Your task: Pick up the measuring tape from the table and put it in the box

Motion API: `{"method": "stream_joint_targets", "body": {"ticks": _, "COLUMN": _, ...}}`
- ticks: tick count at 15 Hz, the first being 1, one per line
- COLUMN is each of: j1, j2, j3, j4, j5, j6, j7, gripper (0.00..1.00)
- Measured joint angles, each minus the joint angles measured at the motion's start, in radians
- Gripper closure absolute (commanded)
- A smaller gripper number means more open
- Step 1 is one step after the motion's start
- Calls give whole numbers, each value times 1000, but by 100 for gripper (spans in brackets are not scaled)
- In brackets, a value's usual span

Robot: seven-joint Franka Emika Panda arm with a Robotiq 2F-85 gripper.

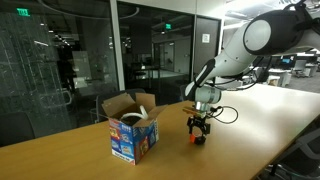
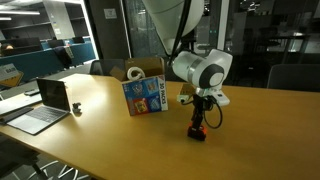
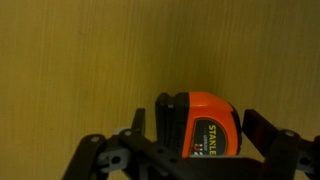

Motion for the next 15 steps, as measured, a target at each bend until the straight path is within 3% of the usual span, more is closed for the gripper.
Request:
{"method": "stream_joint_targets", "body": {"ticks": 5, "j1": 0, "j2": 75, "j3": 0, "j4": 50, "j5": 0, "j6": 0, "j7": 0, "gripper": 0}}
{"method": "stream_joint_targets", "body": {"ticks": 6, "j1": 0, "j2": 88, "j3": 0, "j4": 58, "j5": 0, "j6": 0, "j7": 0, "gripper": 25}}
{"method": "stream_joint_targets", "body": {"ticks": 9, "j1": 1, "j2": 115, "j3": 0, "j4": 81, "j5": -12, "j6": 1, "j7": -9, "gripper": 39}}
{"method": "stream_joint_targets", "body": {"ticks": 15, "j1": 5, "j2": 118, "j3": 0, "j4": 90, "j5": -41, "j6": 0, "j7": -32, "gripper": 39}}
